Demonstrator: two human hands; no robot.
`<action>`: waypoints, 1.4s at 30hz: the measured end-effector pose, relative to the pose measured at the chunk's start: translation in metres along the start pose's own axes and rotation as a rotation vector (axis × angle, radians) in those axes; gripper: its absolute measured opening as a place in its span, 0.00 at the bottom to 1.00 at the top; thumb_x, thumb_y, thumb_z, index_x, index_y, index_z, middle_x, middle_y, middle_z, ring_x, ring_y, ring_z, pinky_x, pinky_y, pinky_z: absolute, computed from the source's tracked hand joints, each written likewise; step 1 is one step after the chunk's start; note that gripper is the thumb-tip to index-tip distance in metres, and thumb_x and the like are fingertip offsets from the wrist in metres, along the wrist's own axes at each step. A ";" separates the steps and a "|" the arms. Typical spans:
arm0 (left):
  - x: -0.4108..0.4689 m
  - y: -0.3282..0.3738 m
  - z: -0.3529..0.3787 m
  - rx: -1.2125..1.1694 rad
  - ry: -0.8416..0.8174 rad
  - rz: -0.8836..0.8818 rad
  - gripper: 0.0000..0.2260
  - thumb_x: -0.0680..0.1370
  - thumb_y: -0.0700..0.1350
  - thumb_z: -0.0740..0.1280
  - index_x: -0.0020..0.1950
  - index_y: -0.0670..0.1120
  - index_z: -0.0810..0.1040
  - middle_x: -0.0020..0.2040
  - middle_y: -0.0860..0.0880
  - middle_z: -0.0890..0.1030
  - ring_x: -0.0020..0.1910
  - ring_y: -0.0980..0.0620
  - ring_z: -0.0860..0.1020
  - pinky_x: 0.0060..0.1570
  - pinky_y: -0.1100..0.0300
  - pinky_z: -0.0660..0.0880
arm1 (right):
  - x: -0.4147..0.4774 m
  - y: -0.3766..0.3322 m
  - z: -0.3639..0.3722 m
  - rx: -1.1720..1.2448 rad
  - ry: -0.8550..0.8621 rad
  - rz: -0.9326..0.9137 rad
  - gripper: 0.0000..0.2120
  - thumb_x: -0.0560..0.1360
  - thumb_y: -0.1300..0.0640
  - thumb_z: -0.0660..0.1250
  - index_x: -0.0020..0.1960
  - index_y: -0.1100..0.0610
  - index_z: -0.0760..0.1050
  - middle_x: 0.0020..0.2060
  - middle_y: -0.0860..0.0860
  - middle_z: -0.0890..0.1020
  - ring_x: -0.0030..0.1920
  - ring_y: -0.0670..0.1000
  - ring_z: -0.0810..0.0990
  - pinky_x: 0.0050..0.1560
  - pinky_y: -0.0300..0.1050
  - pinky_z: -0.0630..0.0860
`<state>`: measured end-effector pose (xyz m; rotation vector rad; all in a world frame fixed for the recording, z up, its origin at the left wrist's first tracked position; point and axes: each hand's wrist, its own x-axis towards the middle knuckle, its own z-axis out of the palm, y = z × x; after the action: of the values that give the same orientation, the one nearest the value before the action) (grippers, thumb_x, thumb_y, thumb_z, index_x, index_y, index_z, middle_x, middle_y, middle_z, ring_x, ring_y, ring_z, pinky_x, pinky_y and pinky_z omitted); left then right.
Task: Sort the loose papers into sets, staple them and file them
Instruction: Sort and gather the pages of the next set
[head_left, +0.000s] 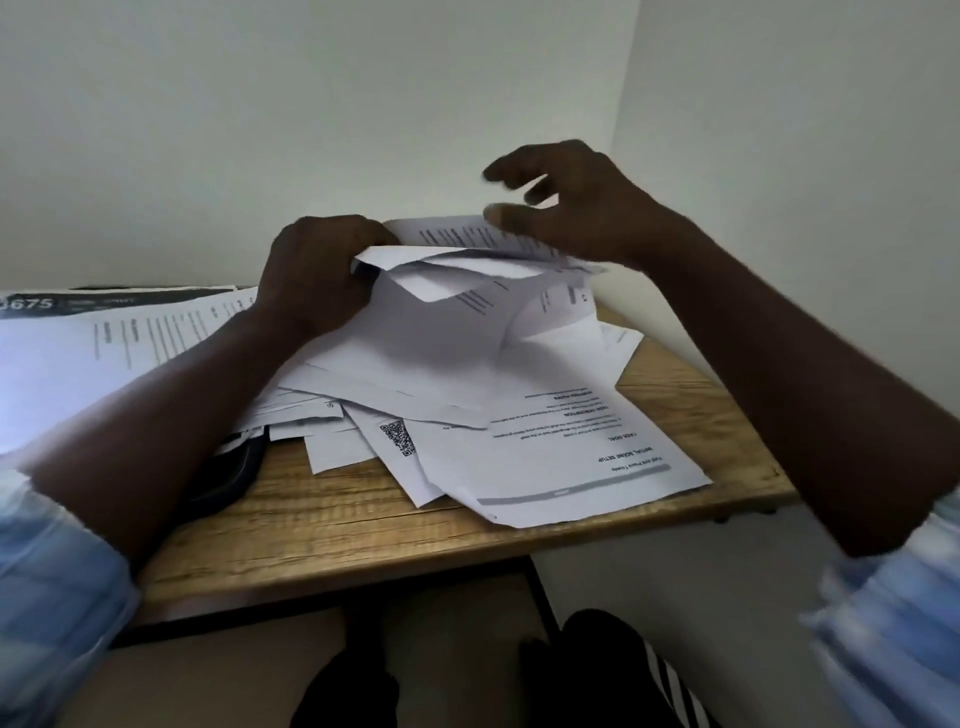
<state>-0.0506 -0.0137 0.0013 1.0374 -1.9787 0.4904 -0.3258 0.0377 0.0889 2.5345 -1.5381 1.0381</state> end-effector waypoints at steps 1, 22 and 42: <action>0.000 0.002 0.000 -0.001 0.033 -0.005 0.20 0.71 0.44 0.60 0.58 0.49 0.86 0.53 0.47 0.87 0.52 0.38 0.84 0.47 0.50 0.76 | -0.017 -0.003 -0.001 0.057 0.131 0.065 0.20 0.78 0.39 0.70 0.66 0.48 0.79 0.58 0.45 0.81 0.55 0.42 0.79 0.58 0.36 0.76; -0.001 -0.001 -0.001 -0.029 0.176 -0.109 0.16 0.73 0.44 0.63 0.56 0.48 0.85 0.50 0.44 0.87 0.49 0.37 0.84 0.45 0.47 0.78 | -0.146 0.050 -0.007 -0.381 -0.447 0.734 0.51 0.57 0.22 0.75 0.69 0.54 0.72 0.64 0.52 0.78 0.58 0.52 0.77 0.55 0.48 0.77; 0.009 -0.030 0.015 -0.742 0.246 -0.366 0.21 0.72 0.42 0.81 0.55 0.66 0.82 0.60 0.45 0.84 0.60 0.44 0.82 0.66 0.39 0.76 | -0.059 0.093 -0.073 0.711 0.384 0.400 0.15 0.69 0.67 0.79 0.55 0.64 0.84 0.50 0.57 0.88 0.49 0.57 0.88 0.47 0.47 0.84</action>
<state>-0.0363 -0.0451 -0.0013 0.7769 -1.5039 -0.2950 -0.4561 0.0598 0.0839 2.1486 -1.8191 2.3188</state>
